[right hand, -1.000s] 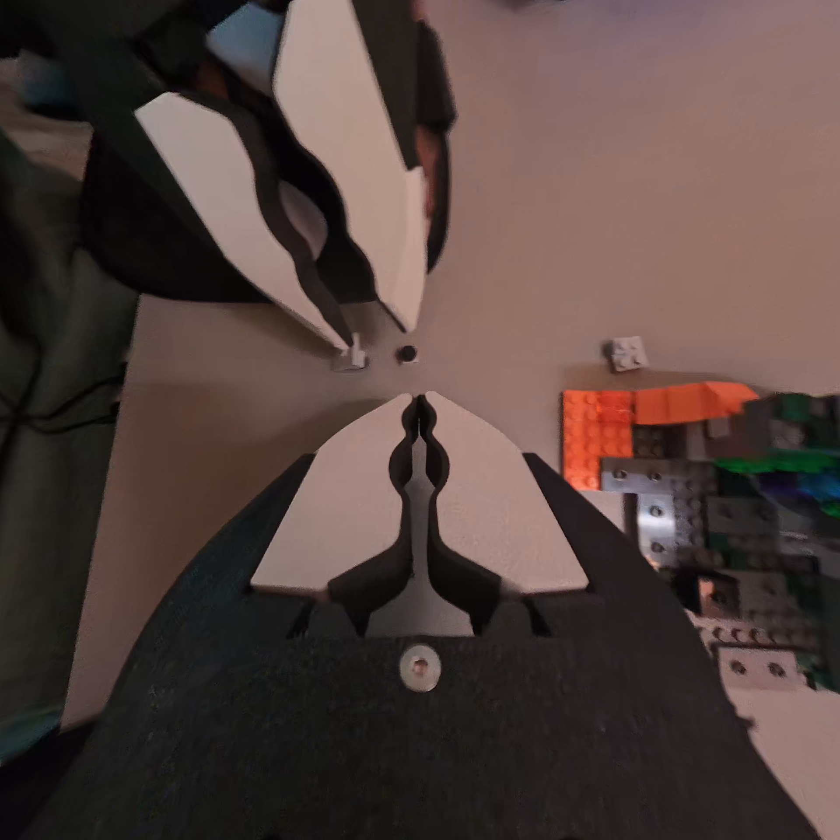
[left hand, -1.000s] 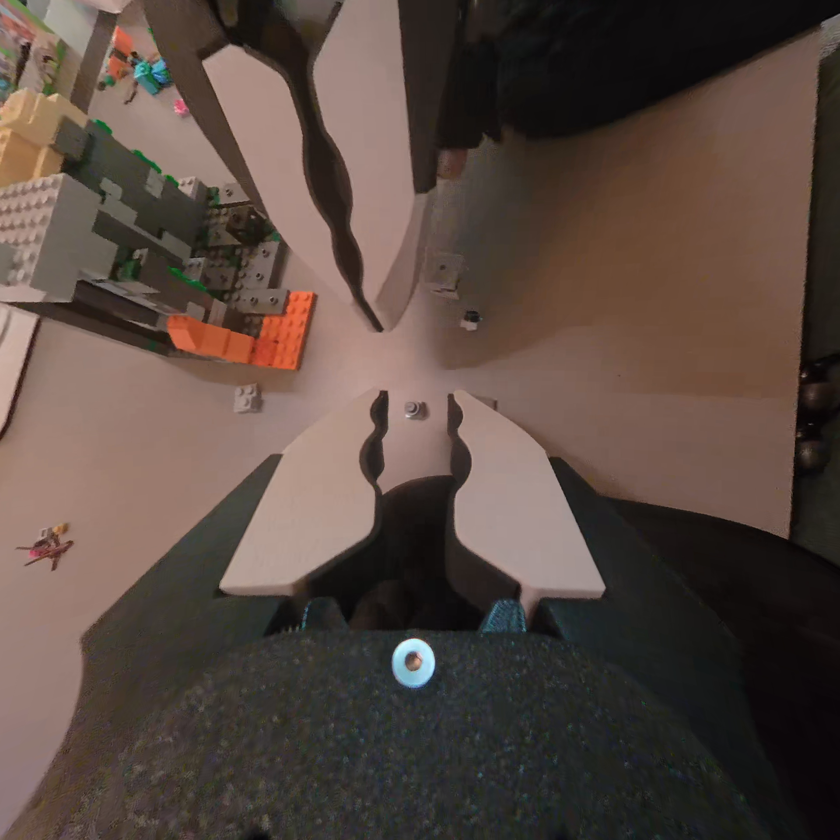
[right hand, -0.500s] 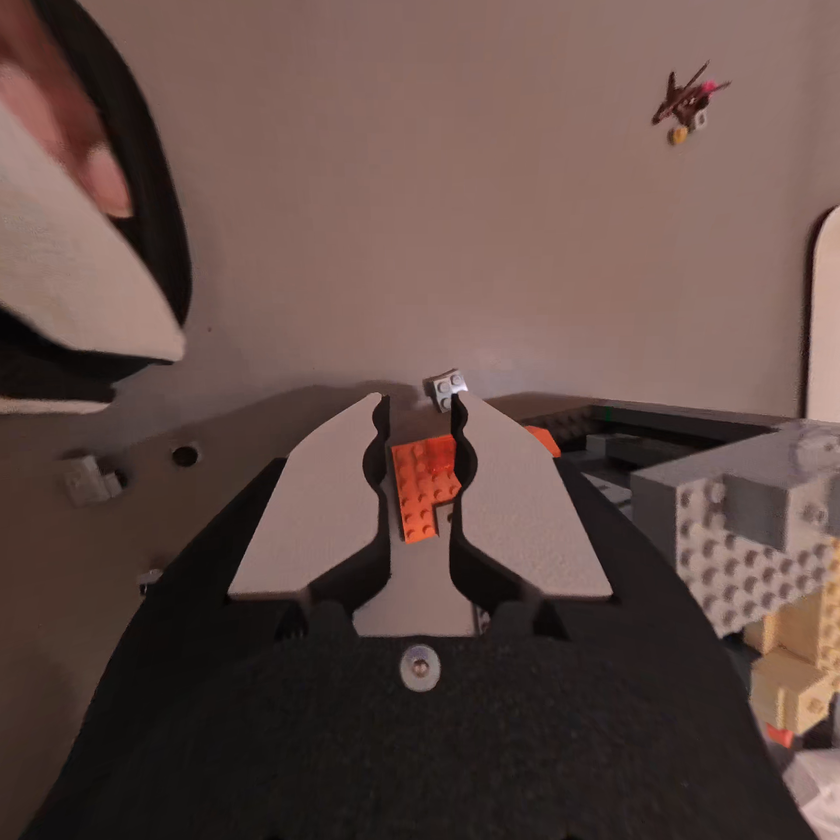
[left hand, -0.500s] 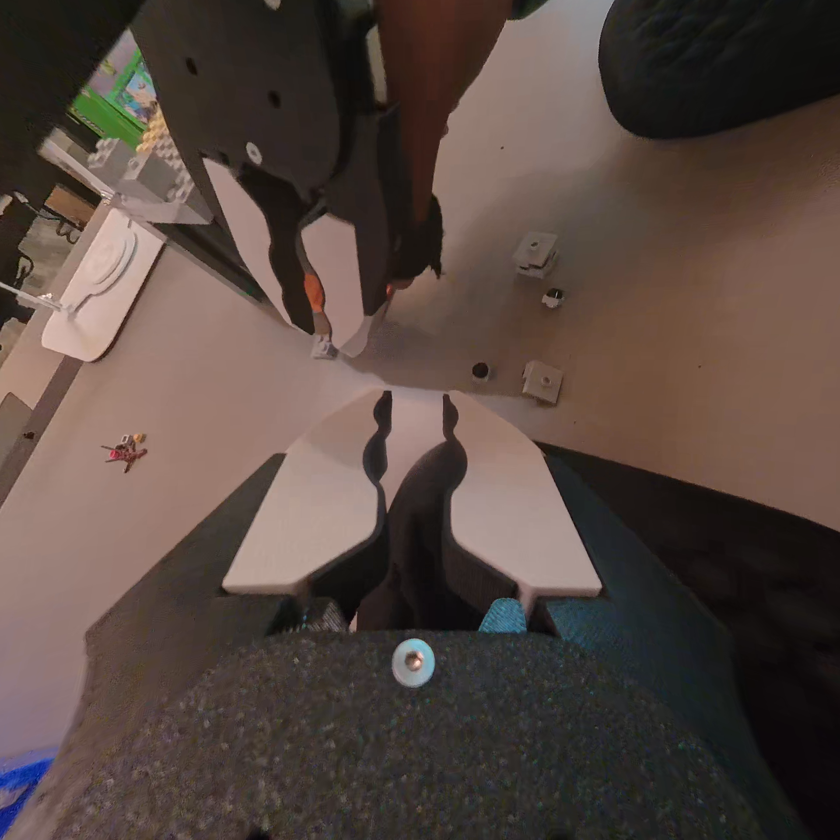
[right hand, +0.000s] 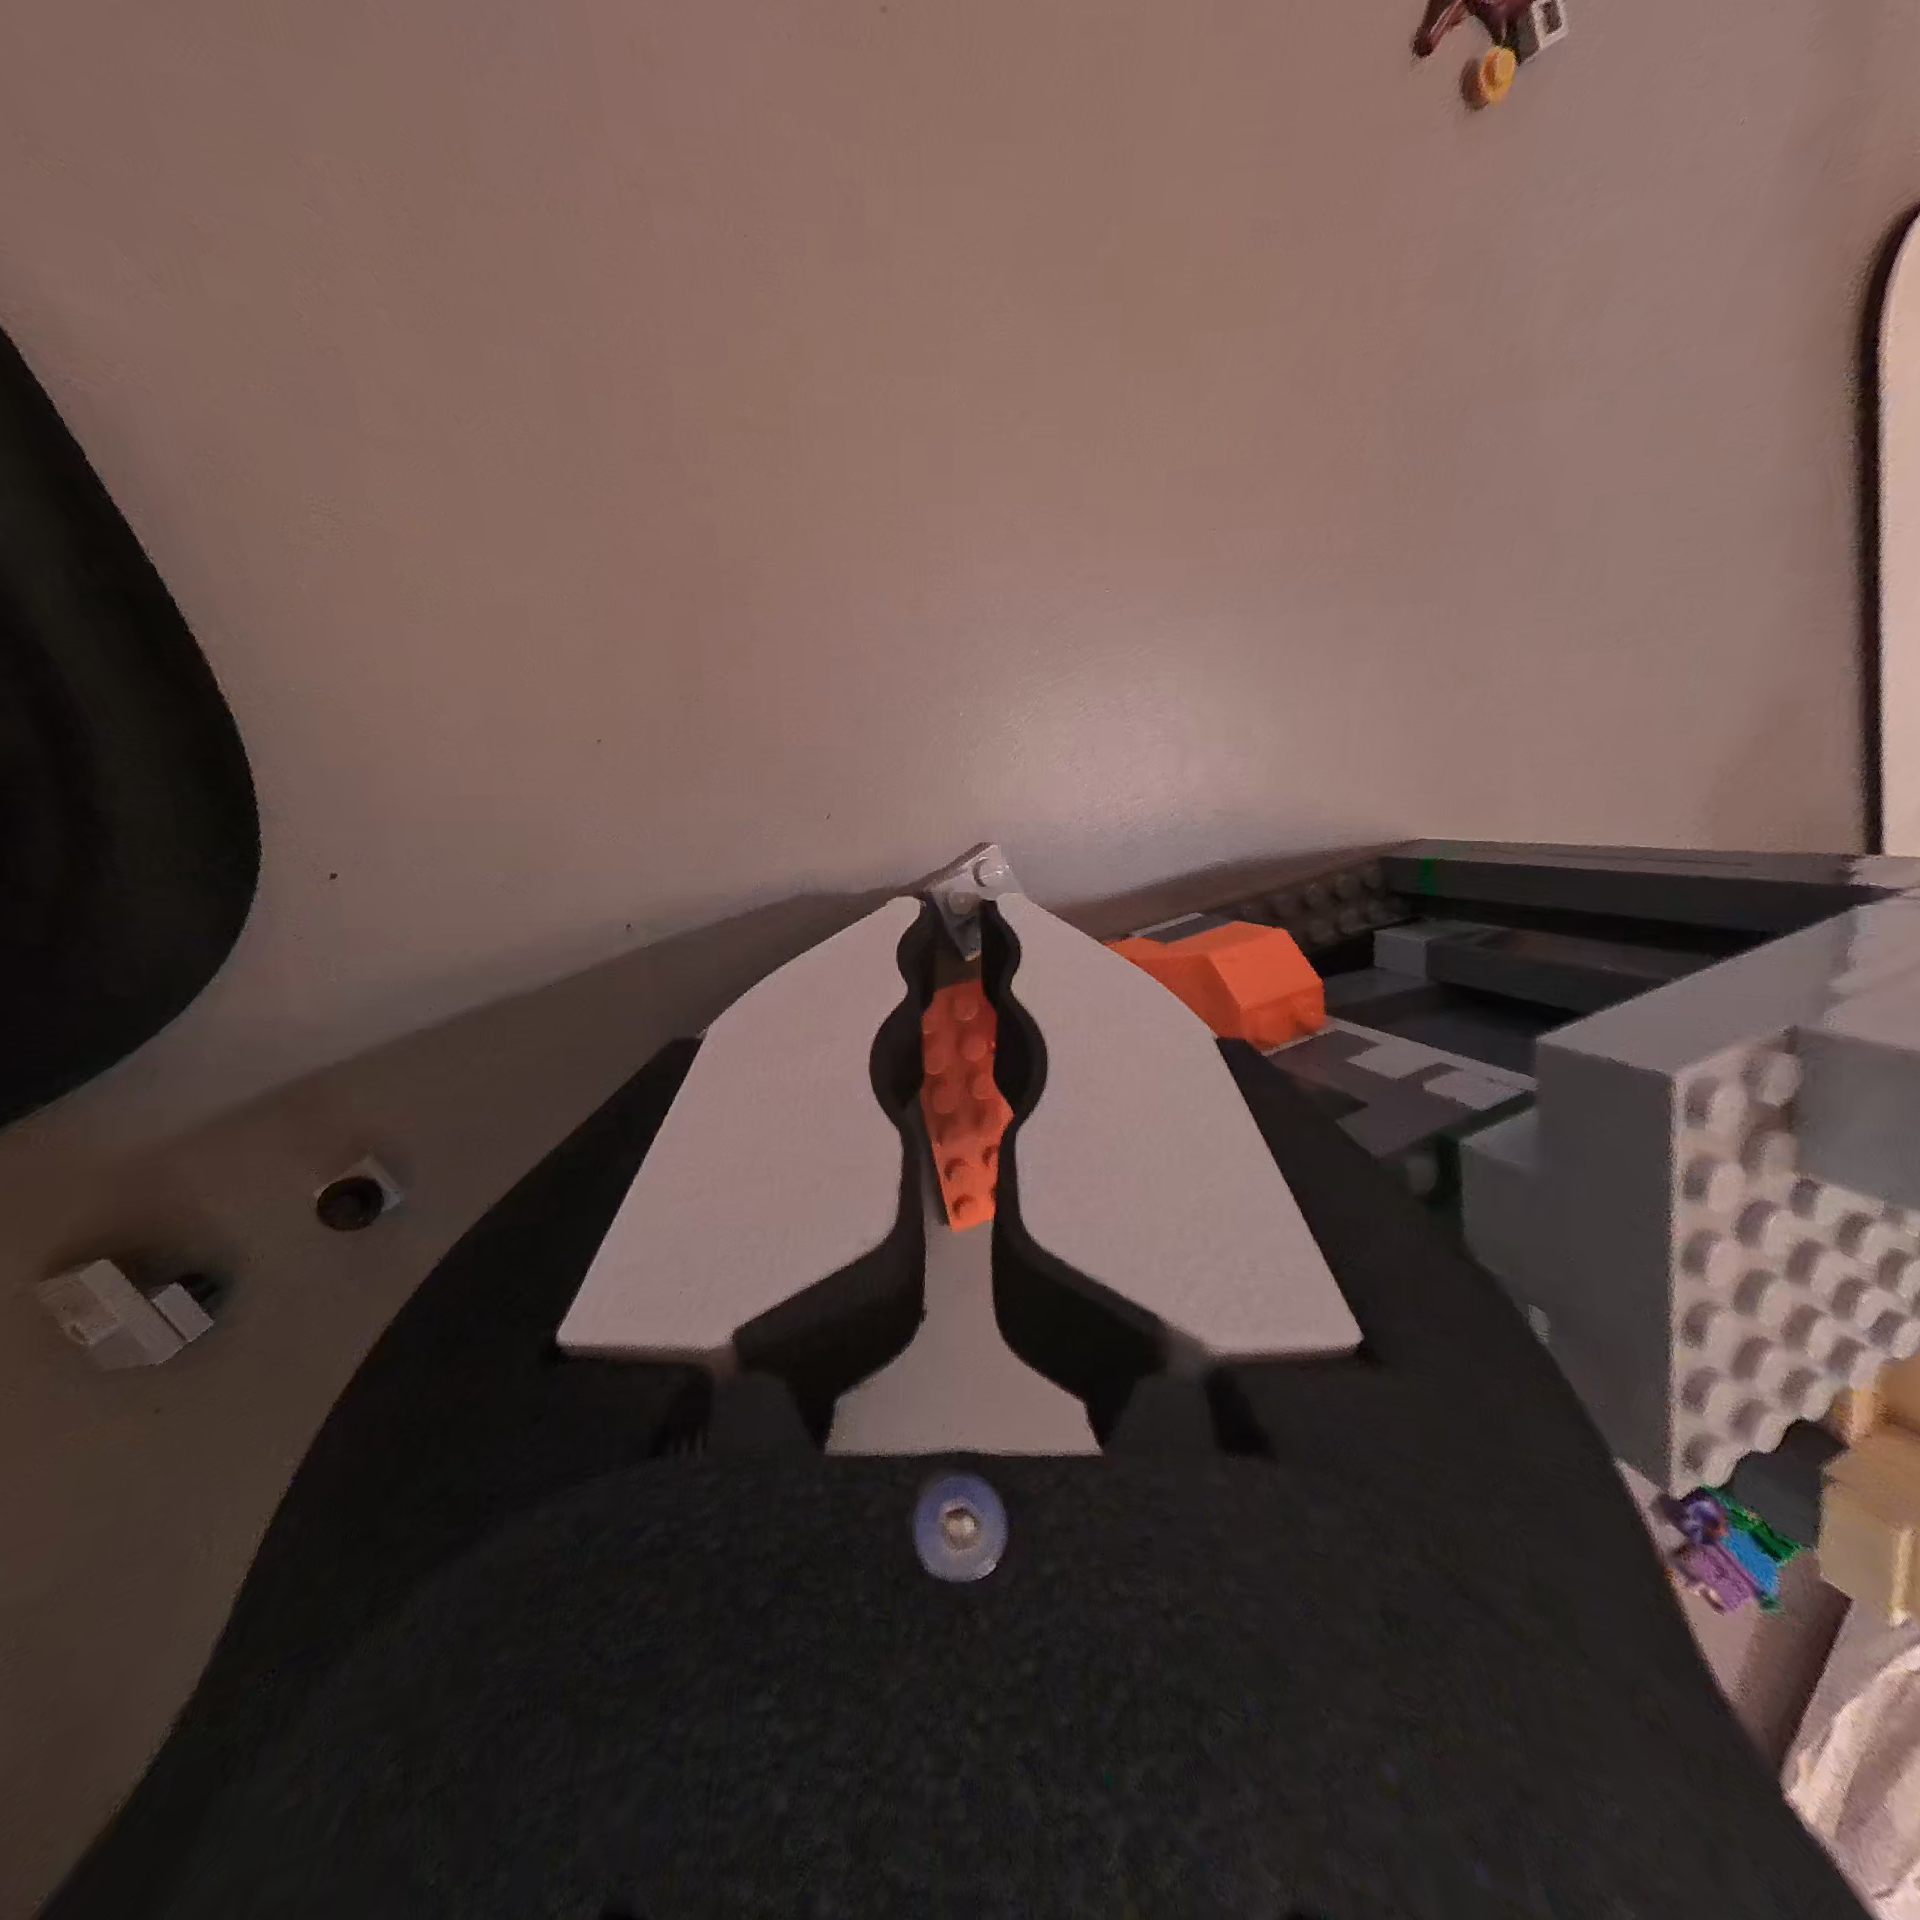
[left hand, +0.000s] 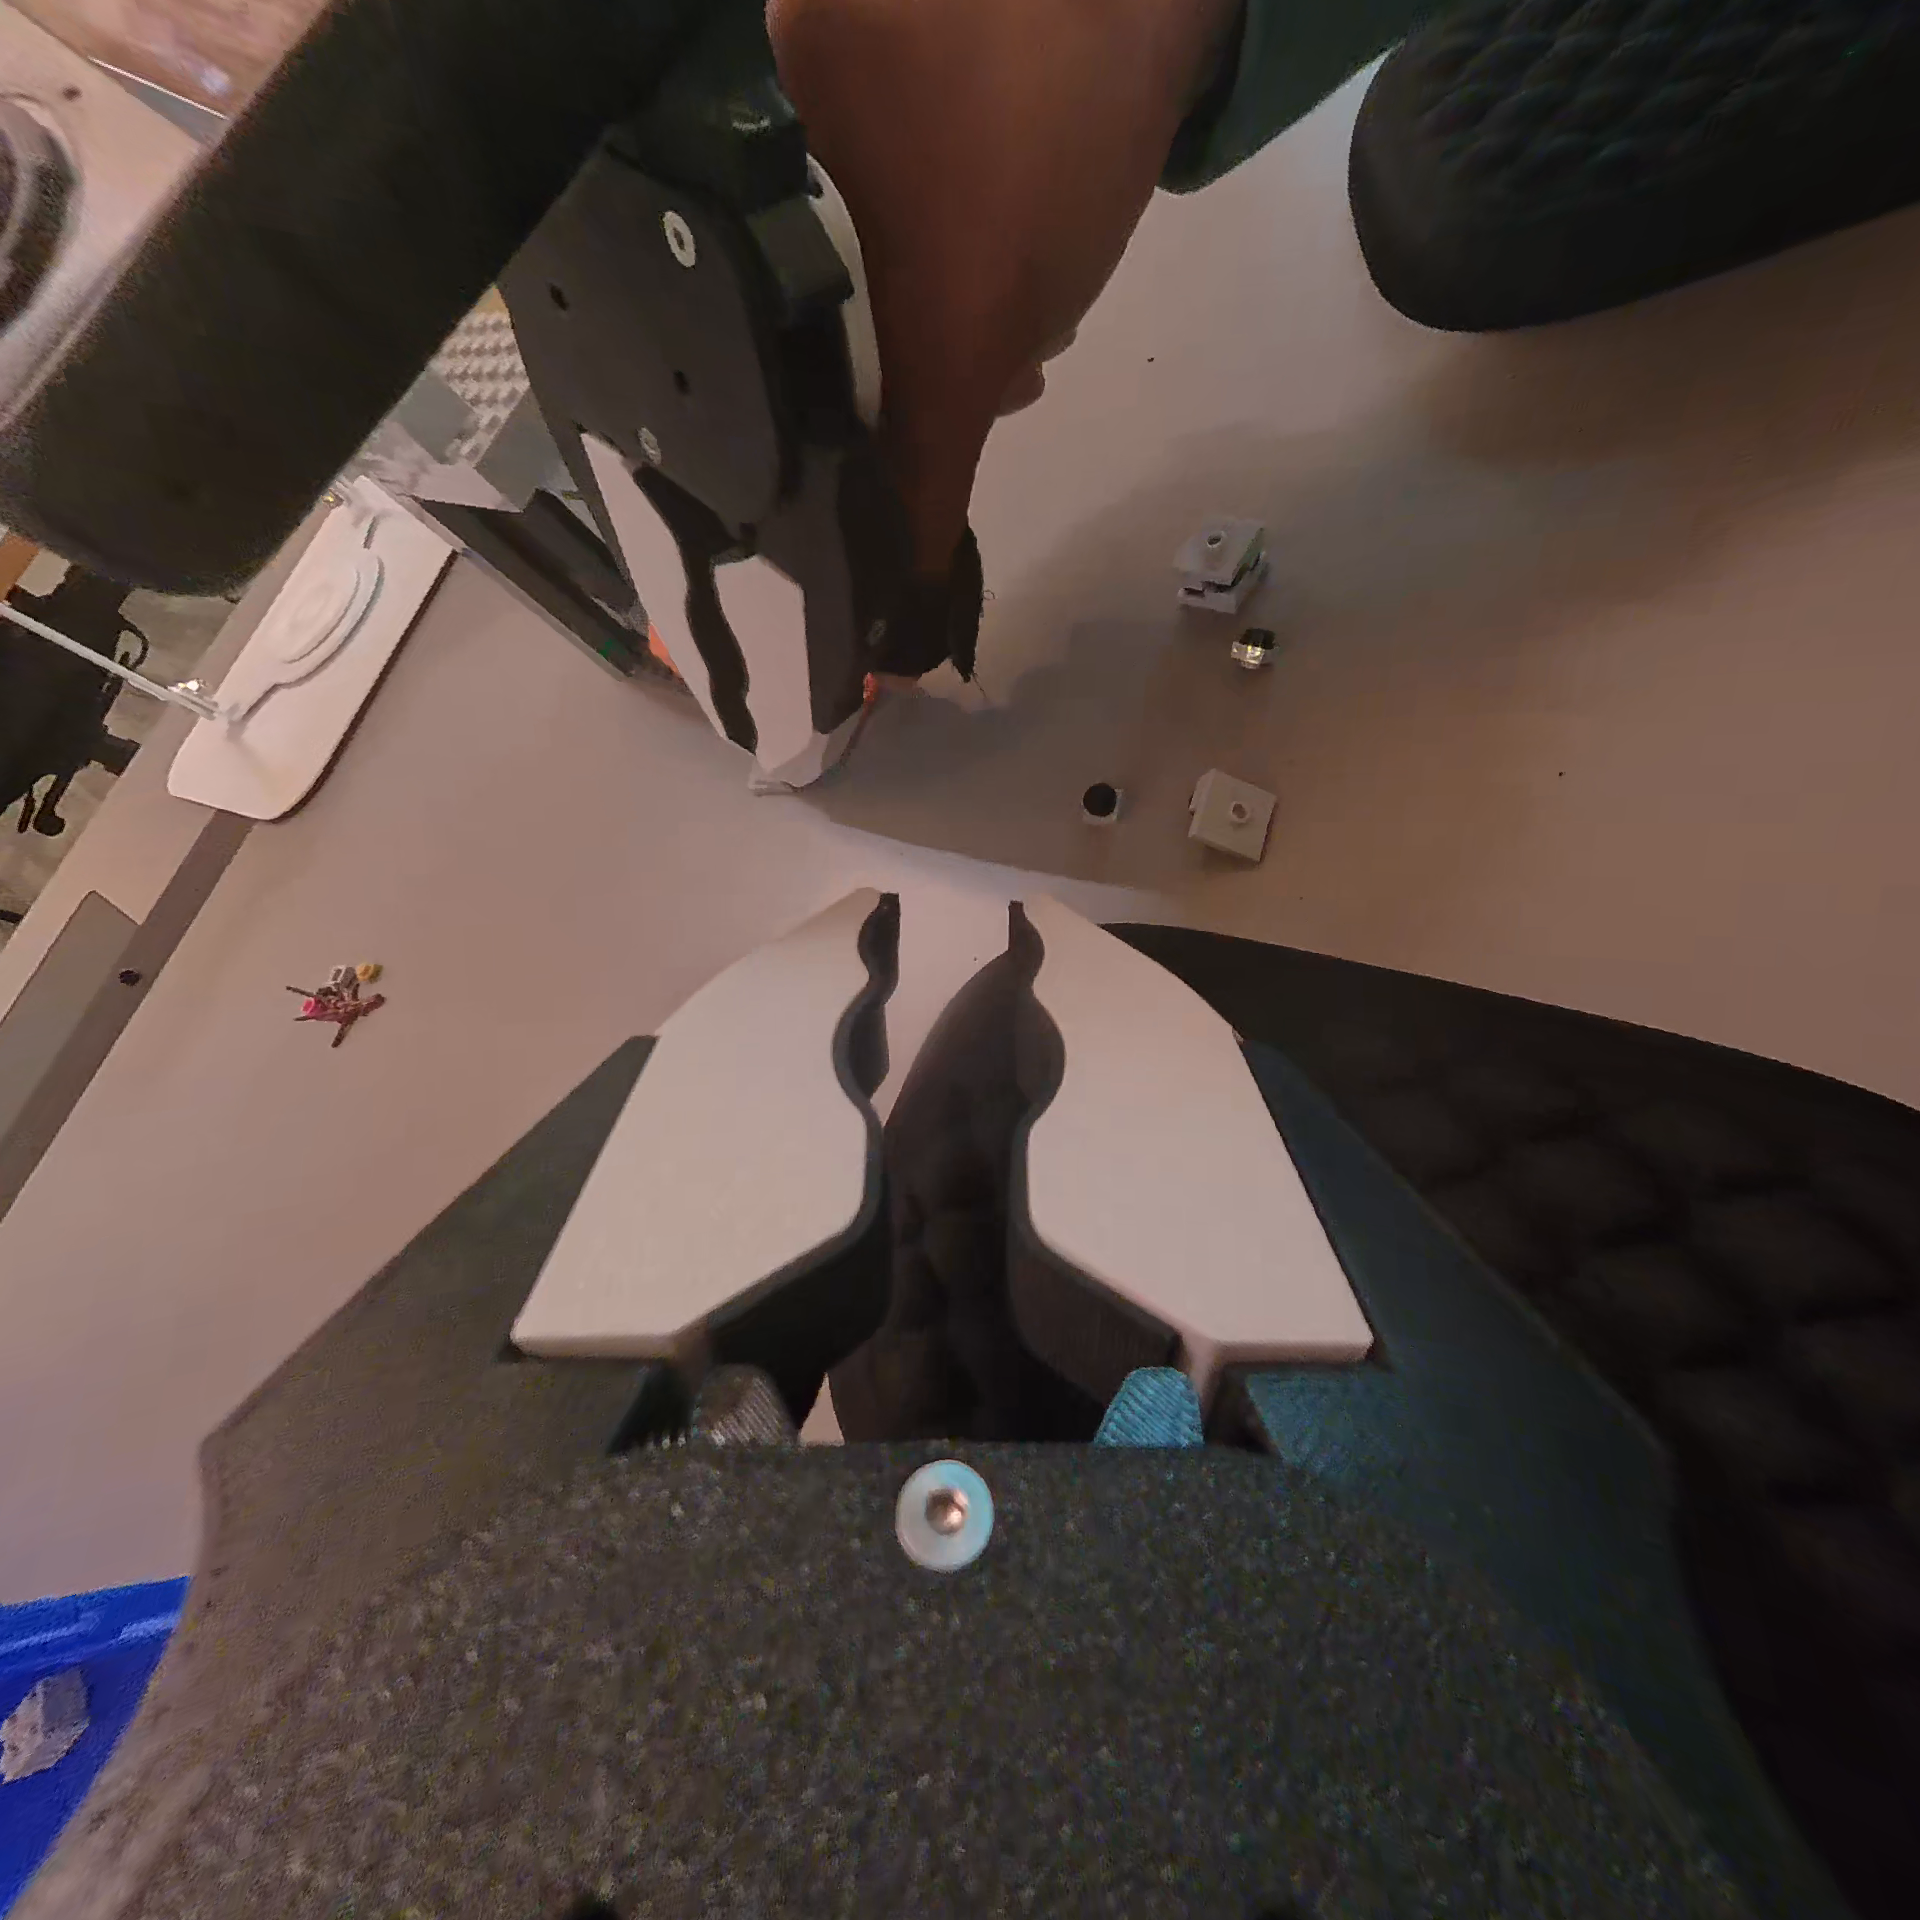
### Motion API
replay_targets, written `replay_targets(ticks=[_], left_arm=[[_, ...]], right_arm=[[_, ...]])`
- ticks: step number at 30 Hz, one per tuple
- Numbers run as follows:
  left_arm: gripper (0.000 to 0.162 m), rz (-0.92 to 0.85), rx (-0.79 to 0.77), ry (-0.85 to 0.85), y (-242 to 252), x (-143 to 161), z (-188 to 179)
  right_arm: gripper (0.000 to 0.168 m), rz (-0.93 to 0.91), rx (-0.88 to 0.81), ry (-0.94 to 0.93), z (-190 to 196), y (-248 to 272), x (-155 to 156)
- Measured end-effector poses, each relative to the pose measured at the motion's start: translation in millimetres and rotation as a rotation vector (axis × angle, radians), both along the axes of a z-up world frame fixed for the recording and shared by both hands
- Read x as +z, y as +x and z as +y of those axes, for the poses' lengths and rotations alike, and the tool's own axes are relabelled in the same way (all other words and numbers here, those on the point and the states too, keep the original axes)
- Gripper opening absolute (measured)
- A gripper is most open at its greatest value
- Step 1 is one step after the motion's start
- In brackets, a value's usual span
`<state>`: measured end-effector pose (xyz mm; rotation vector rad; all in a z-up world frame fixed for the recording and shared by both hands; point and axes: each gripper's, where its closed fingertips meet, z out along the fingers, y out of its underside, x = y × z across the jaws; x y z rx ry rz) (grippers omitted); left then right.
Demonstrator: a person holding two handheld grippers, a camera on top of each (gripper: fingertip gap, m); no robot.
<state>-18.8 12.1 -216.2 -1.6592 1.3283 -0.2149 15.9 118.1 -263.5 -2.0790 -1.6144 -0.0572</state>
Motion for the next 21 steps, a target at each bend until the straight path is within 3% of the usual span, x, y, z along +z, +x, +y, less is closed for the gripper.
replay_targets(ticks=[11,16,18,21], left_arm=[[0.019,-0.002,0.015,0.018,0,4,2],[0.019,0.008,0.014,0.023,3,3,3],[0.019,0.009,0.019,0.029,1,4,2],[0.018,-0.005,0.031,0.028,-2,5,1]], right_arm=[[0.000,0.123,0.134,-0.028,-28,-1,22],[0.000,0.134,0.047,-0.034,-19,-12,19],[0.018,0.135,-0.026,-0.047,-13,-13,12],[0.023,0.183,-0.082,-0.050,-7,-17,10]])
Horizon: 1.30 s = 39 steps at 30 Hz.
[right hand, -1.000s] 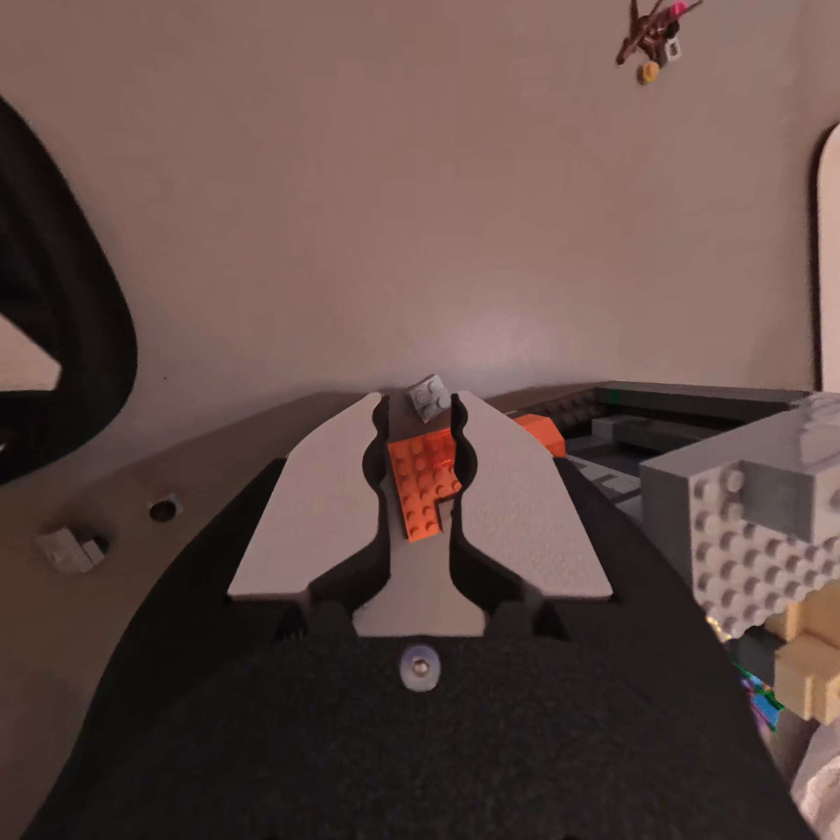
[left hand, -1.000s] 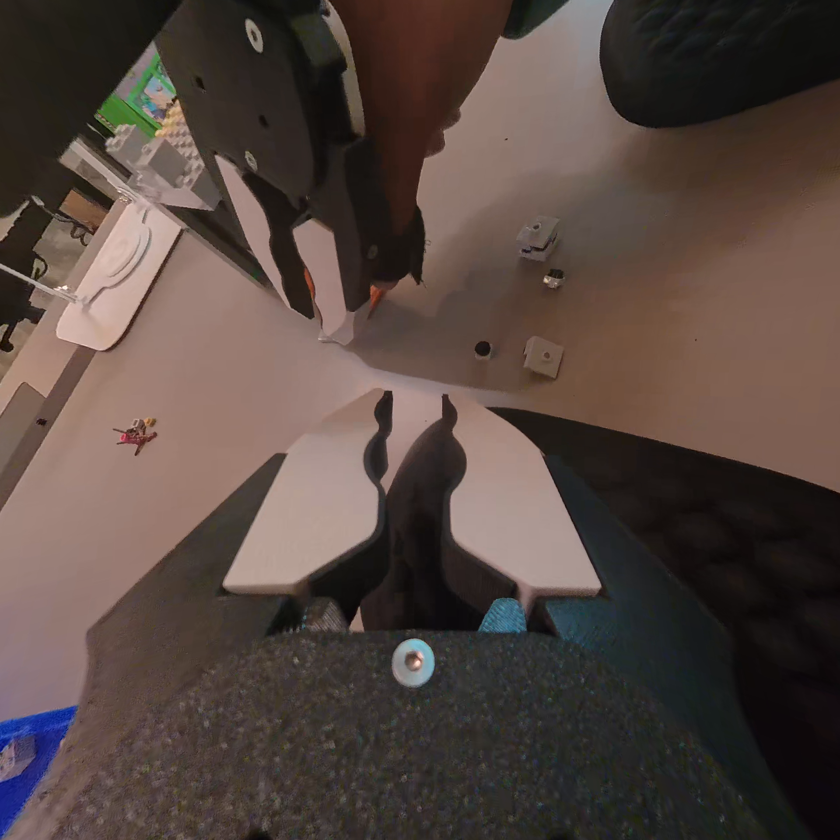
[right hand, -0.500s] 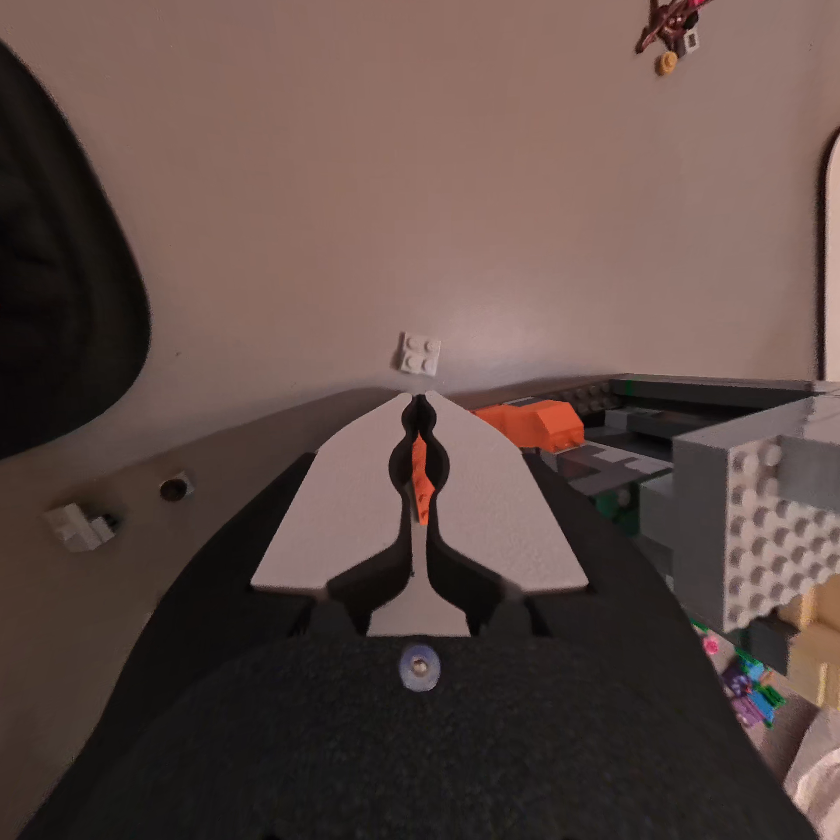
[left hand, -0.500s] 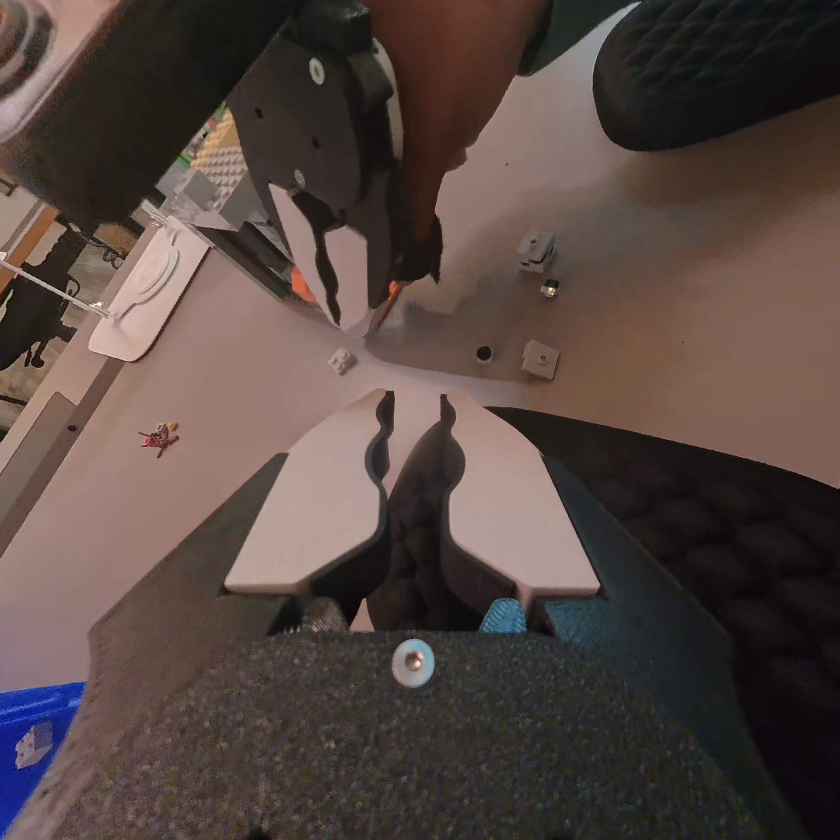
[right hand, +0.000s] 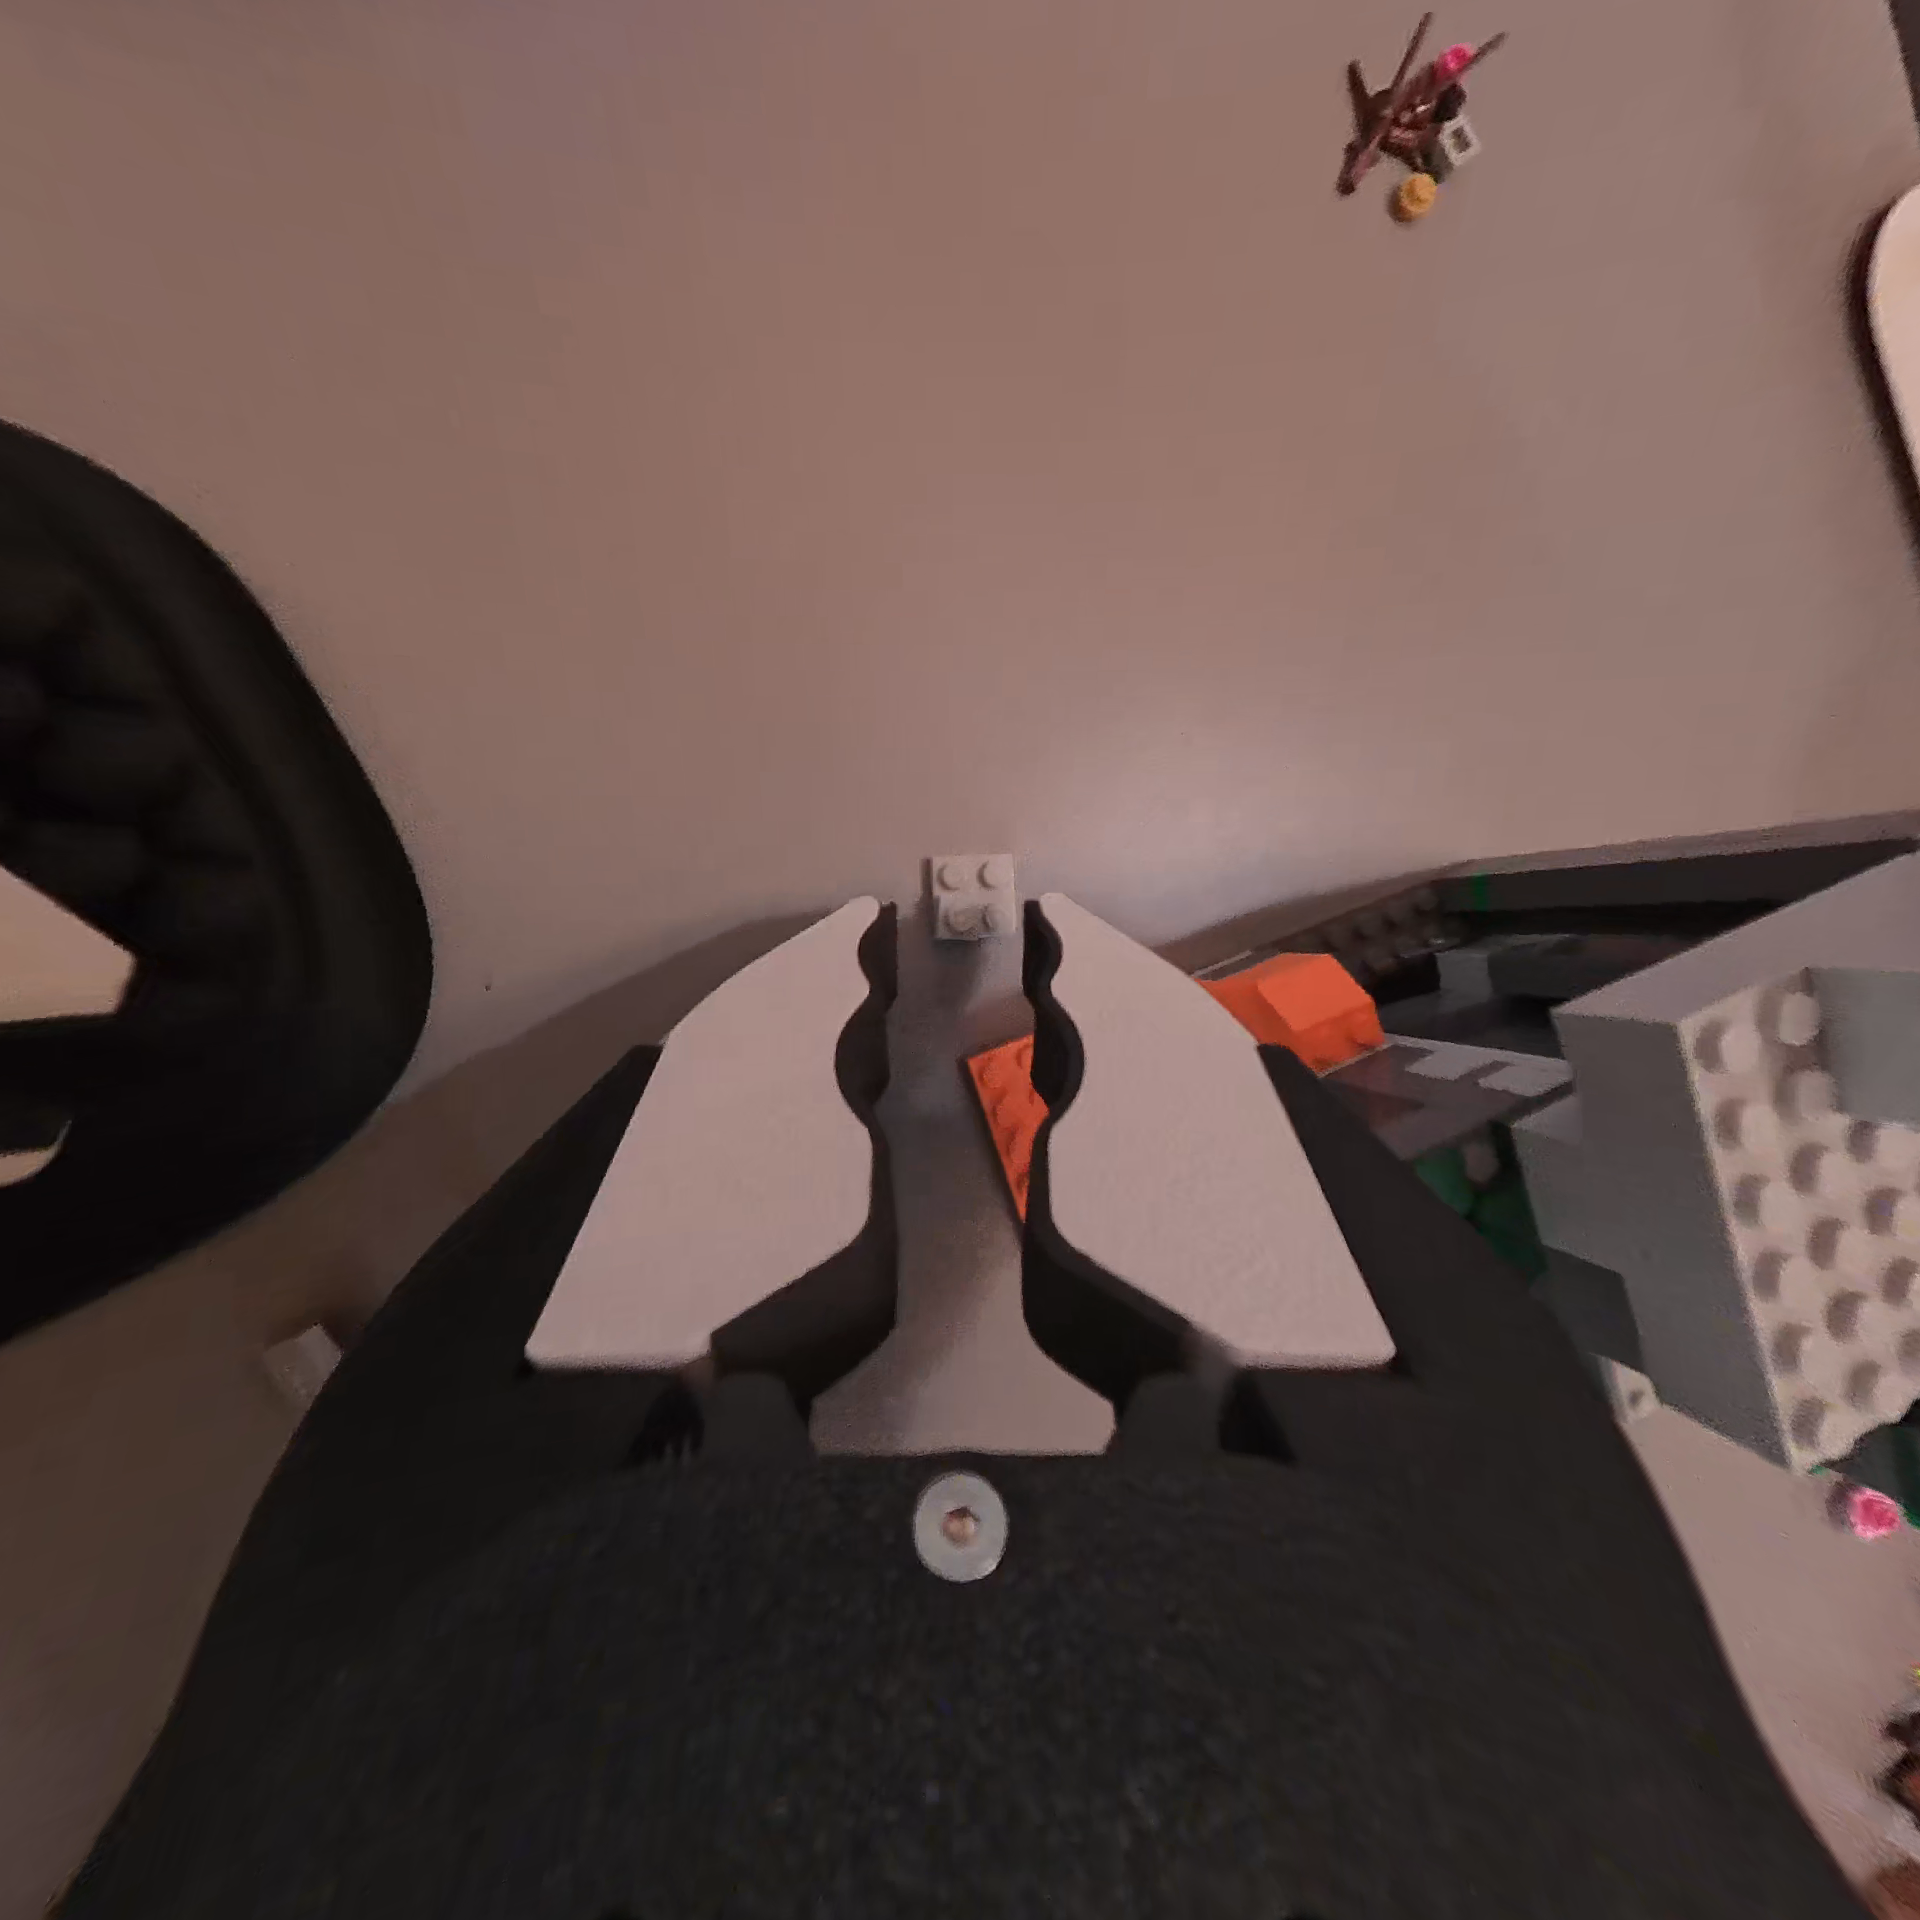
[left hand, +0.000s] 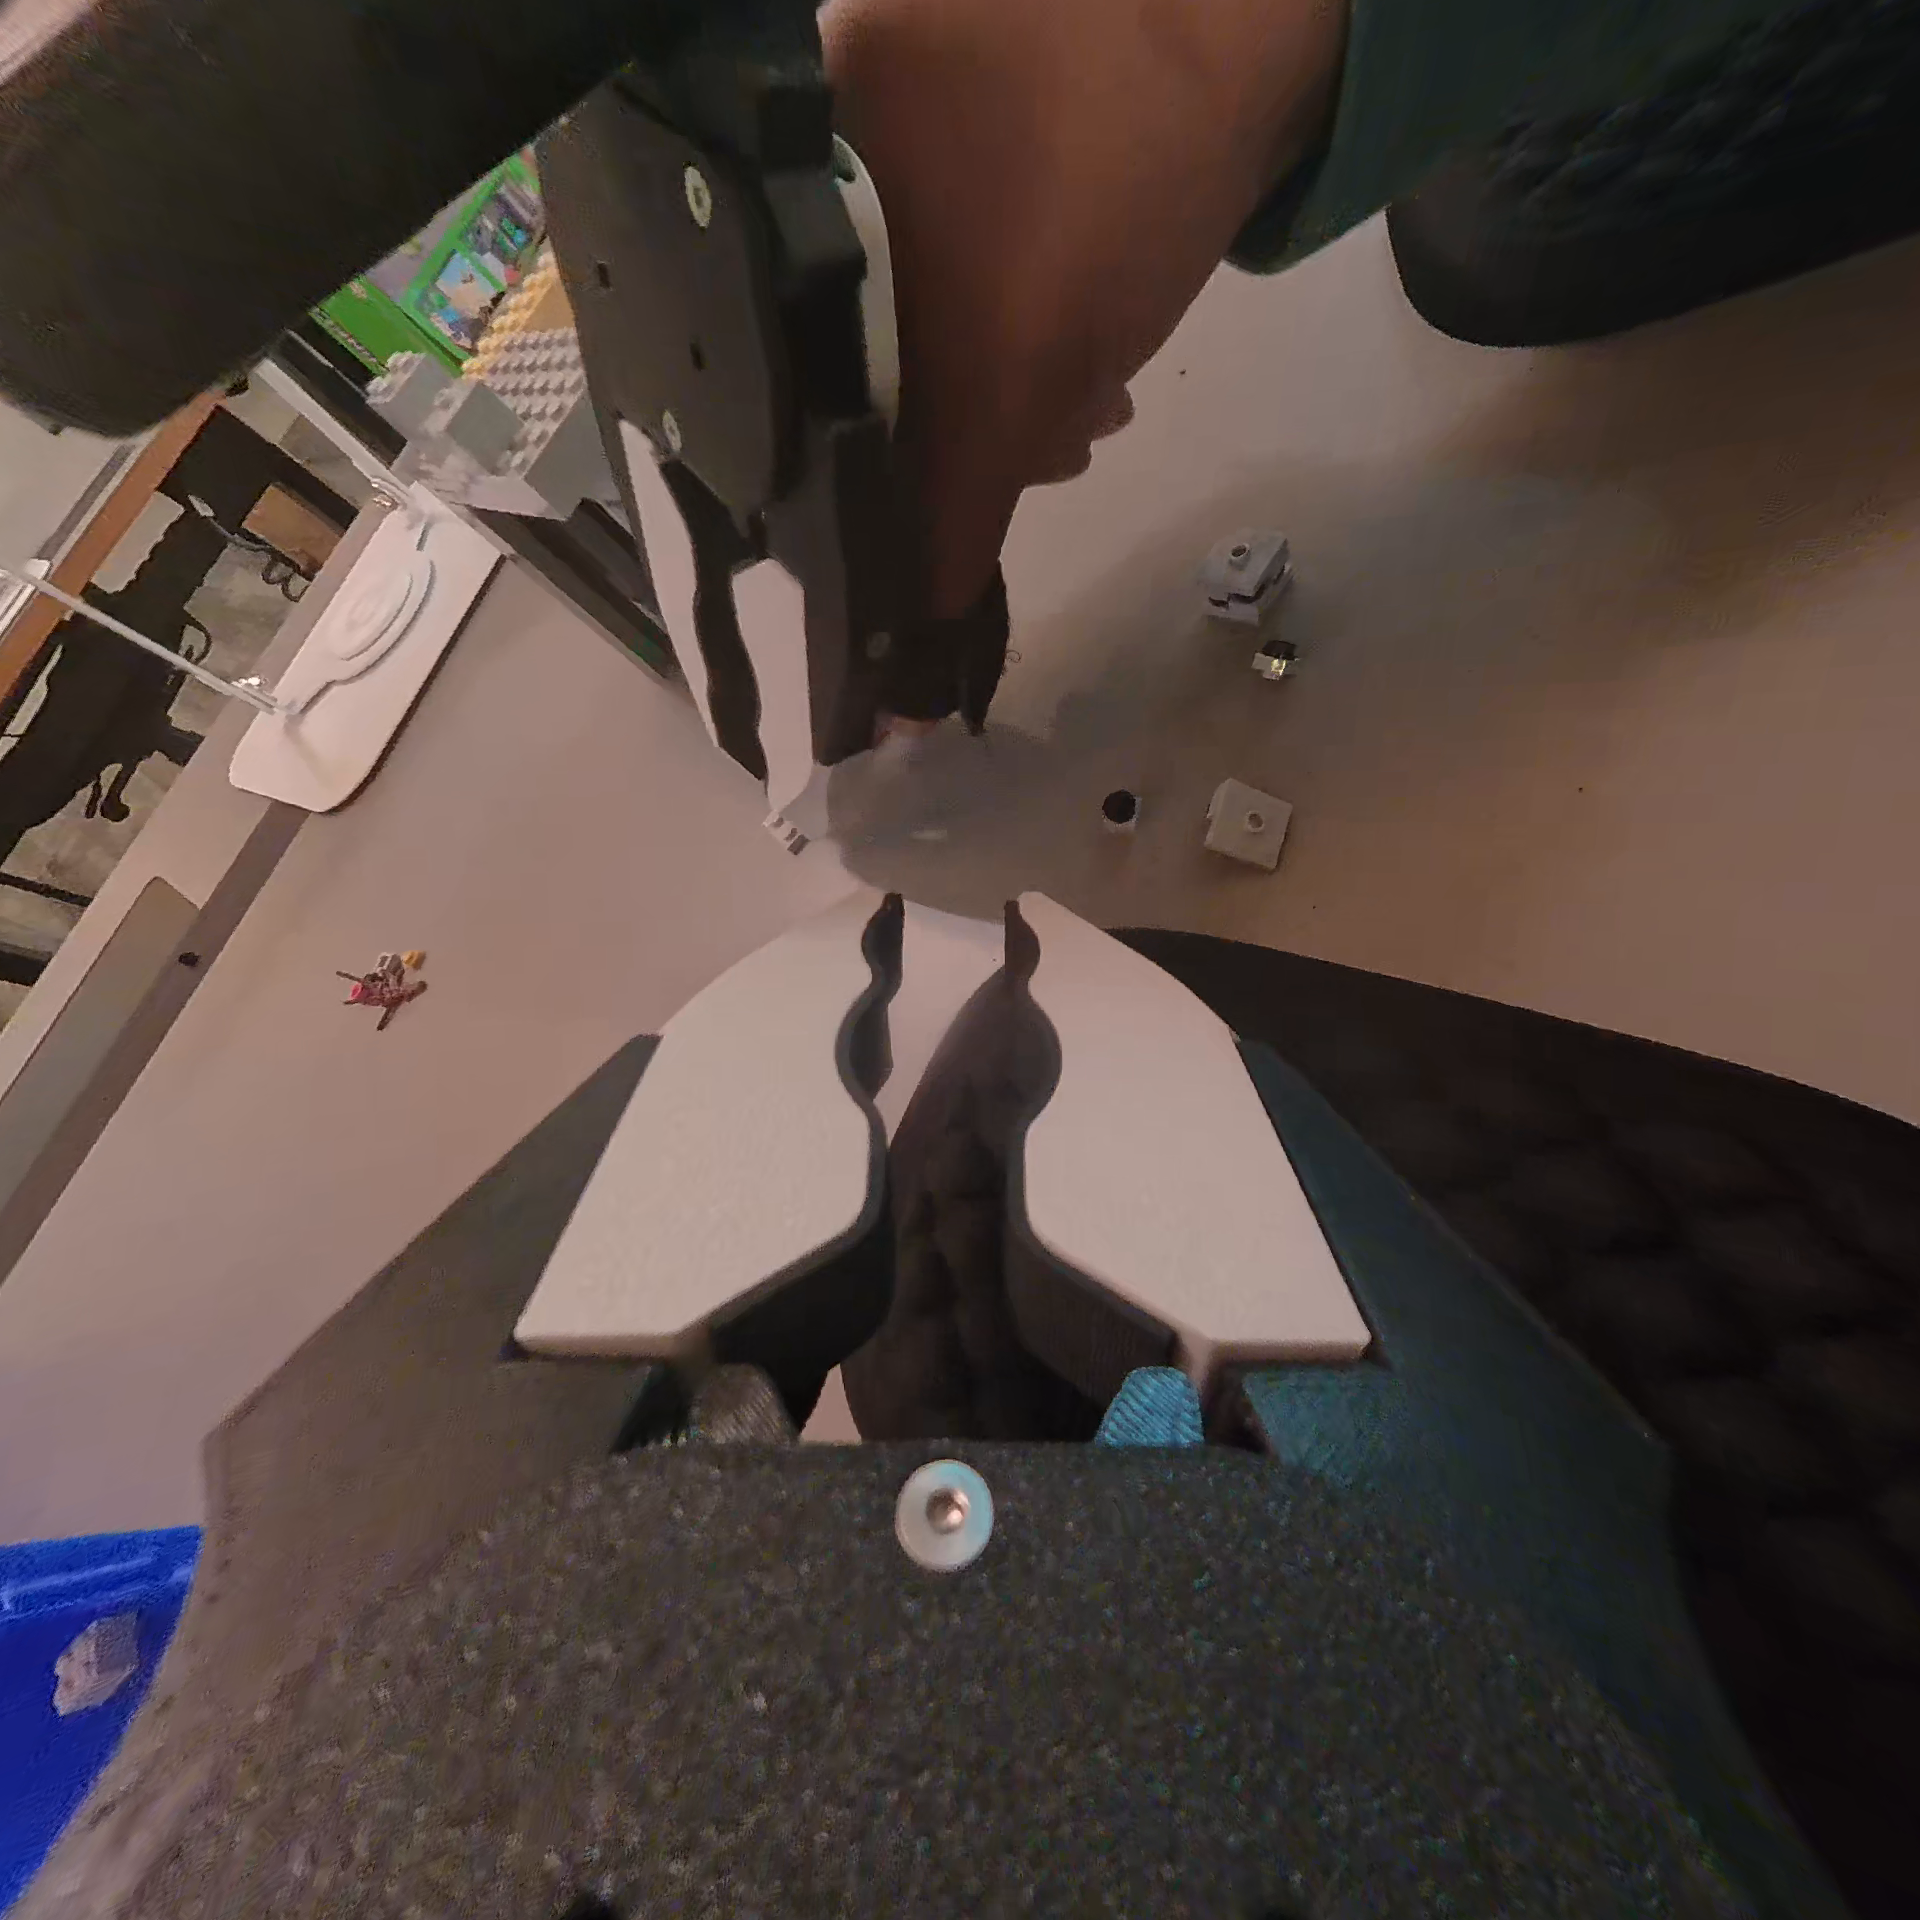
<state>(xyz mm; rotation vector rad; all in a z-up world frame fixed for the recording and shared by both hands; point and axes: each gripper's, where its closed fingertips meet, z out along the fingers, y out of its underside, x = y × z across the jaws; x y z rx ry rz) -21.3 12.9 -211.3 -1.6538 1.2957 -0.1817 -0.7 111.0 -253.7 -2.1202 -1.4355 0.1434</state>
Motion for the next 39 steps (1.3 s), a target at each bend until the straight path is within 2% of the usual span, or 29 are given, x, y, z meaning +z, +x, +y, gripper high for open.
replay_targets(ticks=[5,8,14,17,20,24,28,32,35,39], left_arm=[[0.018,-0.004,-0.001,-0.003,-3,-2,0],[0.018,-0.005,-0.003,-0.003,-2,-2,-1],[0.018,-0.016,0.006,0.010,-1,0,0],[0.022,-0.028,0.015,0.052,3,4,2],[0.026,-0.066,0.014,0.125,12,15,4],[0.030,-0.174,0.032,0.325,27,48,4],[0.030,-0.195,0.025,0.502,38,71,-3],[0.018,-0.161,-0.056,0.597,54,80,-16],[0.017,-0.093,-0.080,0.662,59,81,-19],[0.016,-0.066,-0.143,0.653,67,79,-28]], right_arm=[[0.020,0.019,-0.018,-0.027,-1,-2,-8],[0.008,0.005,0.001,-0.019,-1,0,-8],[0.007,0.070,0.063,-0.033,-13,5,-4],[0.006,0.237,0.080,-0.096,-31,6,14],[0.006,0.489,0.089,-0.197,-54,6,47],[0.006,0.885,0.097,-0.439,-91,8,96],[0.006,1.127,0.109,-0.611,-120,14,122],[0.006,1.256,0.110,-0.705,-133,21,133],[0.006,1.270,0.107,-0.705,-136,27,133],[0.006,1.268,0.140,-0.730,-147,33,131]])
